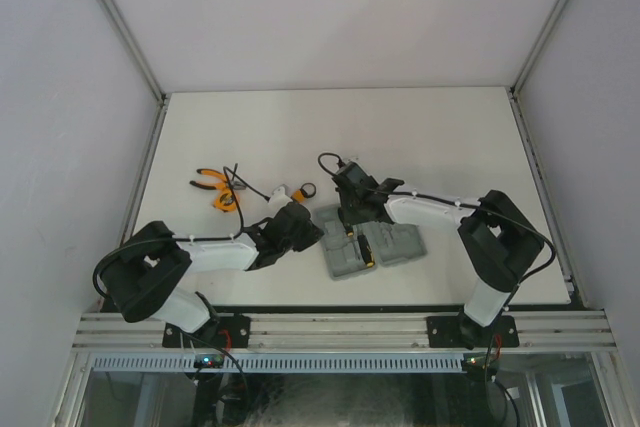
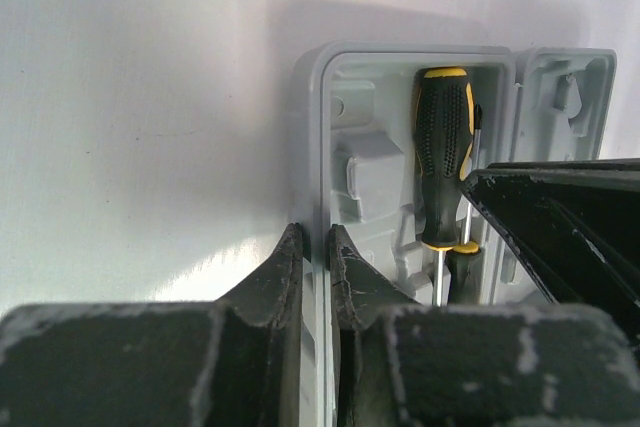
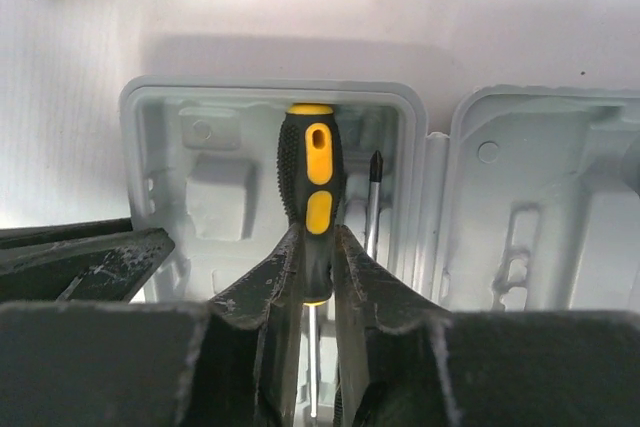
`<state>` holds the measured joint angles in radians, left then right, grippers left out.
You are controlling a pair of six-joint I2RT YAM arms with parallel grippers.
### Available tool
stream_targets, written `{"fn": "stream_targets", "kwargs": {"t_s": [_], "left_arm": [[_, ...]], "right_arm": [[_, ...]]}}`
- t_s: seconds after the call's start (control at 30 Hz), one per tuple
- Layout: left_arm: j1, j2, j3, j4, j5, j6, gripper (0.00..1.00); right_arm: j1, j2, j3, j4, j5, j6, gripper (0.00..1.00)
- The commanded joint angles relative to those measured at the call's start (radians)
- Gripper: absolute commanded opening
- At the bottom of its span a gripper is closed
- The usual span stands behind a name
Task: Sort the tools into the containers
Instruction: Place the screwdriver in the storage box.
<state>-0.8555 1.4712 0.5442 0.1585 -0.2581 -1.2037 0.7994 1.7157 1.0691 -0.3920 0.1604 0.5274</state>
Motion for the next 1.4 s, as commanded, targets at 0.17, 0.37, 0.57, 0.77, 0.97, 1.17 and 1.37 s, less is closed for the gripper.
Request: {"fn": "stream_targets", "kwargs": {"t_s": [0.17,0.37,0.57,0.77,0.97,1.17,1.37], "left_arm": [[-0.012,-0.011,0.006,-0.033,0.032,-0.005,0.0],[-0.013,-0.012,0.007,-0.02,0.032,-0.003,0.0],[-0.012,-0.011,-0.001,0.004,0.037,0.004,0.0],[-0.013,-0.014,-0.007,0.009,0.035,0.004,0.0],[-0.013,-0.015,-0.009,0.012,0.036,0.006,0.0],[-0.012,-0.033,-0.017,0.013,0.021,0.016,0.0],[-0.012,-0.033,-0.018,0.013,0.017,0.018,0.0]], "right_arm": [[0.053,-0.11,-0.022,0.041,0.062,-0.026,0.17],[0.051,-0.132,-0.05,0.019,0.08,-0.004,0.17],[0.042,-0.126,-0.05,0.013,0.05,-0.001,0.17],[0.038,-0.101,-0.05,0.019,0.014,-0.005,0.16],[0.038,-0.085,-0.049,0.02,-0.002,-0.002,0.16],[0.038,-0.066,-0.051,0.008,-0.006,0.007,0.16],[0.04,-0.062,-0.051,-0.008,-0.004,0.015,0.16]]}}
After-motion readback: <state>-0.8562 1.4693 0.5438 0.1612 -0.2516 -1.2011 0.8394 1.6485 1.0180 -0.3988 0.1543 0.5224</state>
